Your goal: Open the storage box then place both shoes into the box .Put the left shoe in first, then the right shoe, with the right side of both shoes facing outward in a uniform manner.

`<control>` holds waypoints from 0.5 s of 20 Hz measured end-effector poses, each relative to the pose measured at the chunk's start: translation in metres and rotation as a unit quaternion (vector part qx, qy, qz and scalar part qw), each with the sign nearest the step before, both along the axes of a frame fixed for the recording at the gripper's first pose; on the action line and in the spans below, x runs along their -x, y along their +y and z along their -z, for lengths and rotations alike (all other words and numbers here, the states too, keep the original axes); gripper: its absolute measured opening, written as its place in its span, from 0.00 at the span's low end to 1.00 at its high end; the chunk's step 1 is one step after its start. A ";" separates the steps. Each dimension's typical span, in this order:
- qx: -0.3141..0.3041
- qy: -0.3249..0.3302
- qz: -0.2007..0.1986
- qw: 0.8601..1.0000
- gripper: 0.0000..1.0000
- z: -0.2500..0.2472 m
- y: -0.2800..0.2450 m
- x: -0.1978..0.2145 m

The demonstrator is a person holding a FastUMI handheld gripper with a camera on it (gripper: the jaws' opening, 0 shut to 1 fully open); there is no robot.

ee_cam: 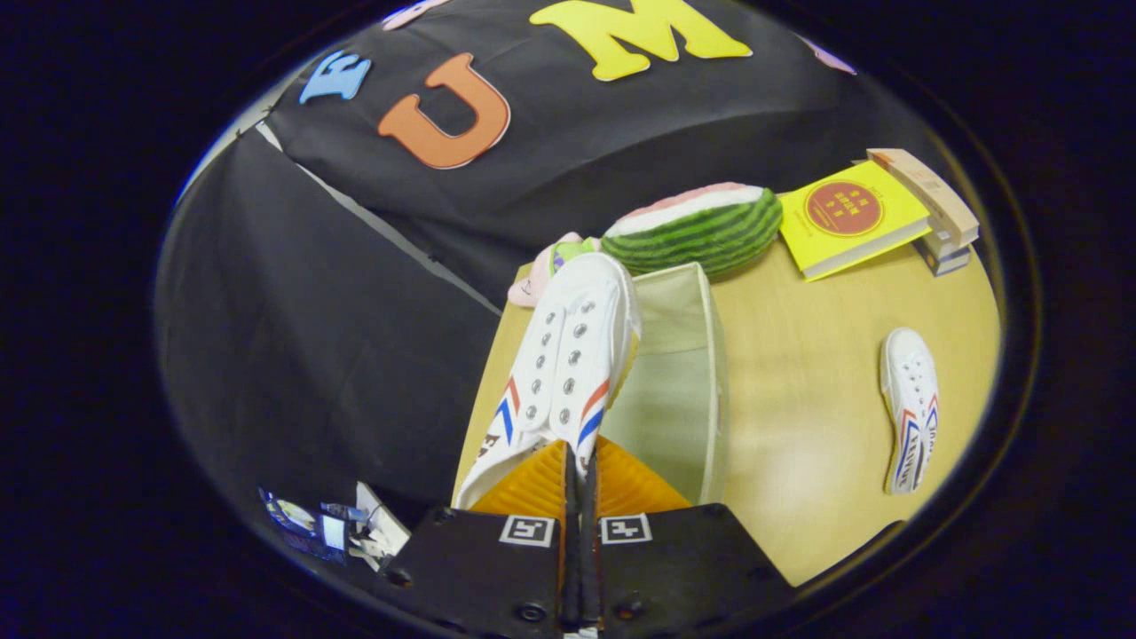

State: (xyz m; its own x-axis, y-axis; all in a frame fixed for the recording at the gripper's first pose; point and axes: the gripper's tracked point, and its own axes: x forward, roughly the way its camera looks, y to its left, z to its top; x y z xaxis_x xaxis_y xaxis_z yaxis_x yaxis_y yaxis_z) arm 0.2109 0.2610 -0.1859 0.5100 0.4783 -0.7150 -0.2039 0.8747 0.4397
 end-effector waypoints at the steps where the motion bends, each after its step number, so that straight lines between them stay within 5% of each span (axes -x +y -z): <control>1: 0.004 0.002 0.003 1.000 0.06 0.008 0.006 -0.001; 10: 0.028 0.027 0.011 0.999 0.06 0.077 0.044 -0.011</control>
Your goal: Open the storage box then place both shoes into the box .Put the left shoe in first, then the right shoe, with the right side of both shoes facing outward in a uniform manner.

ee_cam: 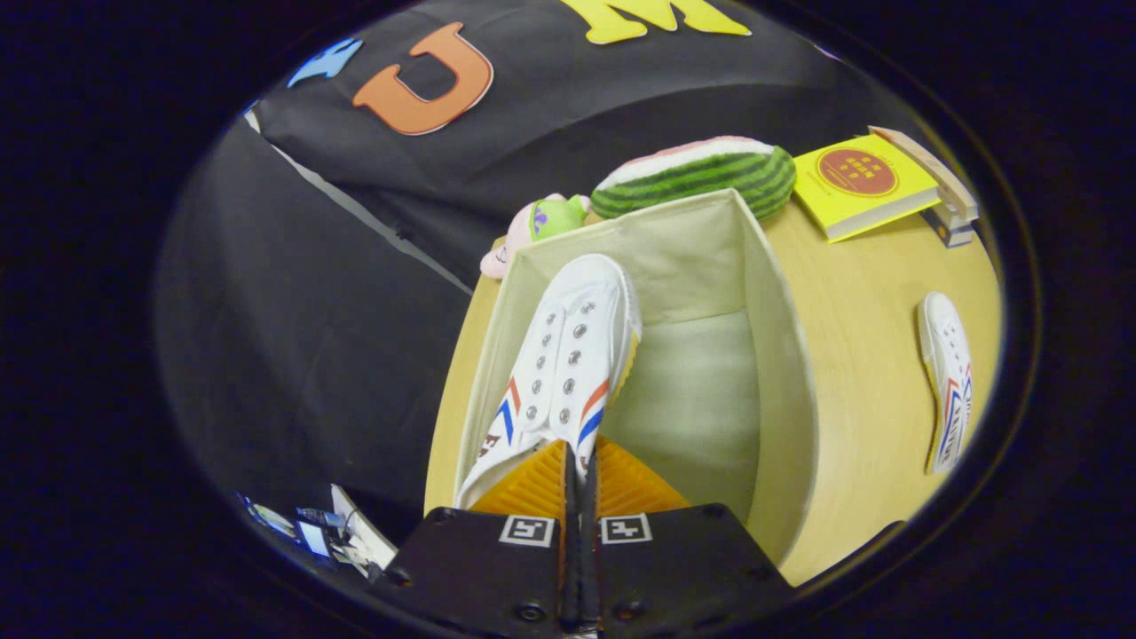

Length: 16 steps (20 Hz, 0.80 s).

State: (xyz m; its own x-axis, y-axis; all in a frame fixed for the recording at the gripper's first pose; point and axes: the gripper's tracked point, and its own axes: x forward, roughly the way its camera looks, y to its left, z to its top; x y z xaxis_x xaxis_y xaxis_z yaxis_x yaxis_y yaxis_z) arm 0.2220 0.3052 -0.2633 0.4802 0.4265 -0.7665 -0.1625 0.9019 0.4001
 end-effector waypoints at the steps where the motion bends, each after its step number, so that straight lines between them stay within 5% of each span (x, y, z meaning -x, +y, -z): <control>1: 0.003 0.002 -0.010 1.000 0.06 0.006 0.002 0.000; 4: -0.016 -0.013 -0.039 0.999 0.47 -0.003 0.013 0.005; 8: 0.033 -0.057 -0.039 0.997 1.00 -0.035 -0.024 0.010; 16: 0.080 -0.095 -0.024 0.992 1.00 -0.081 -0.127 0.030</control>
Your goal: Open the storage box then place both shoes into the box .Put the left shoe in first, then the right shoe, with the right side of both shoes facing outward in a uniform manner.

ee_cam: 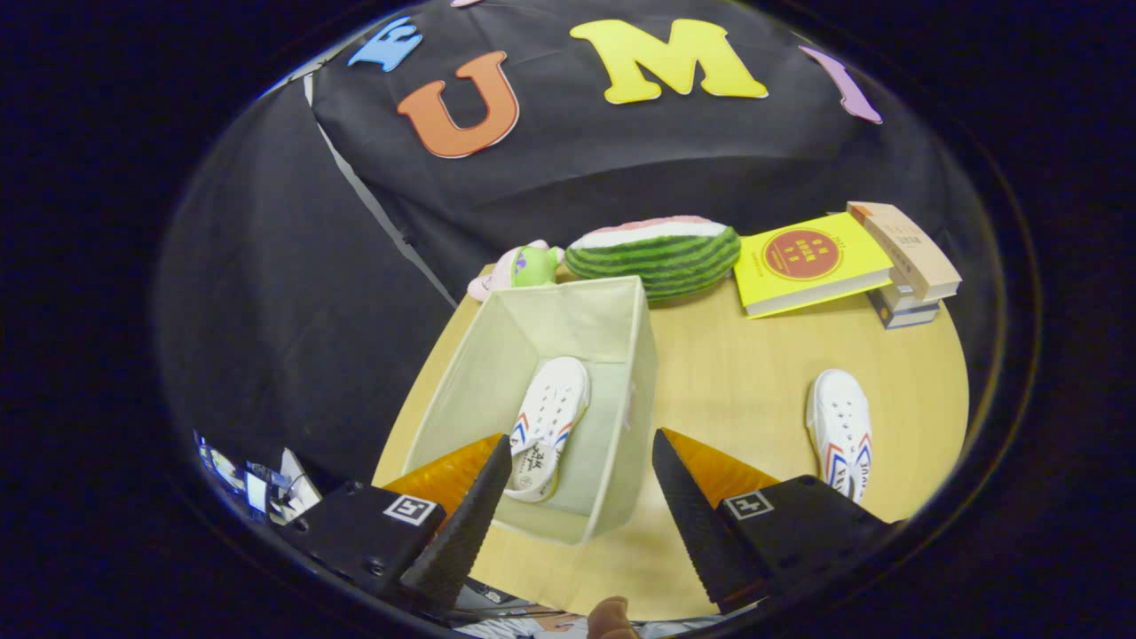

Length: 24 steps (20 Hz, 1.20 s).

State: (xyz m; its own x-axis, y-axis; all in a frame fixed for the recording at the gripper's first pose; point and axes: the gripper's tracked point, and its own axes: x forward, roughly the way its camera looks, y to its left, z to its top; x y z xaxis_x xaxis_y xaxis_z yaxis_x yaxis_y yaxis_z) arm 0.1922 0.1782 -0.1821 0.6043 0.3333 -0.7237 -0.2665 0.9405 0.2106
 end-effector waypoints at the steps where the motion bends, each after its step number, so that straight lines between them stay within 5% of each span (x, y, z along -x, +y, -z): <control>1: 0.004 -0.004 0.008 1.000 1.00 -0.003 -0.016 0.000; 12: 0.053 0.038 0.092 0.994 1.00 0.040 -0.193 0.002; 18: 0.114 0.092 0.141 0.979 0.99 0.089 -0.278 0.004; 24: 0.128 0.142 0.116 0.975 0.94 0.131 -0.298 0.011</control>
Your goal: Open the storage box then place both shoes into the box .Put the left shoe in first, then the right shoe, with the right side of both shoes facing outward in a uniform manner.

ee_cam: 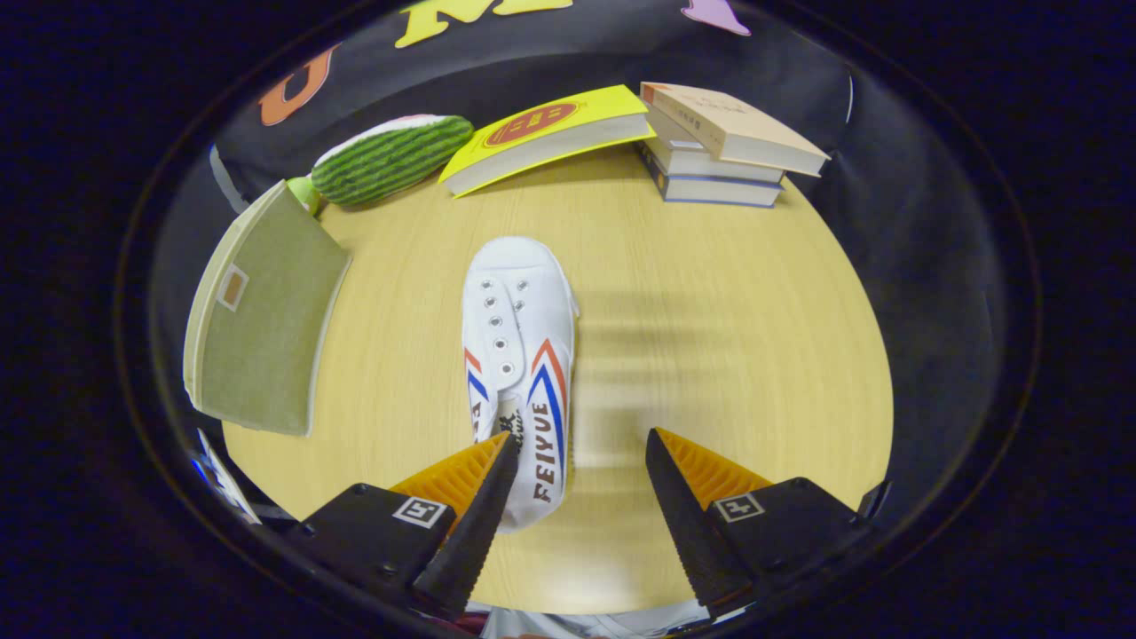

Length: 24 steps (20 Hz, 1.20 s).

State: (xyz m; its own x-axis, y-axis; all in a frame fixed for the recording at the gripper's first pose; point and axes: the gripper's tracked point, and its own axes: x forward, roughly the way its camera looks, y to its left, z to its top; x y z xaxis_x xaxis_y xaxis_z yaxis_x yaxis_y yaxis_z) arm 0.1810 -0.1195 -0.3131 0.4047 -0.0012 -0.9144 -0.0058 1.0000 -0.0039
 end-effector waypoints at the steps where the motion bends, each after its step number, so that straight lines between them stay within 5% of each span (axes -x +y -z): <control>1: -0.011 0.005 -0.002 1.000 0.90 0.007 0.004 -0.002; 4: -0.033 0.042 -0.022 0.998 0.77 0.029 0.007 -0.008; 7: -0.081 0.033 -0.024 0.996 0.47 0.031 0.013 -0.006; 12: -0.128 0.021 0.010 0.991 0.28 0.026 0.018 -0.003; 24: -0.185 -0.044 0.031 0.981 0.17 -0.090 0.063 0.009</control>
State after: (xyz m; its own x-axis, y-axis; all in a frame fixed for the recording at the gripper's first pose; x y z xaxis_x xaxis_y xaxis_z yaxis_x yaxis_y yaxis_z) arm 0.1719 -0.0565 -0.2235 0.4925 0.2975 -0.8179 0.0394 0.9312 0.3625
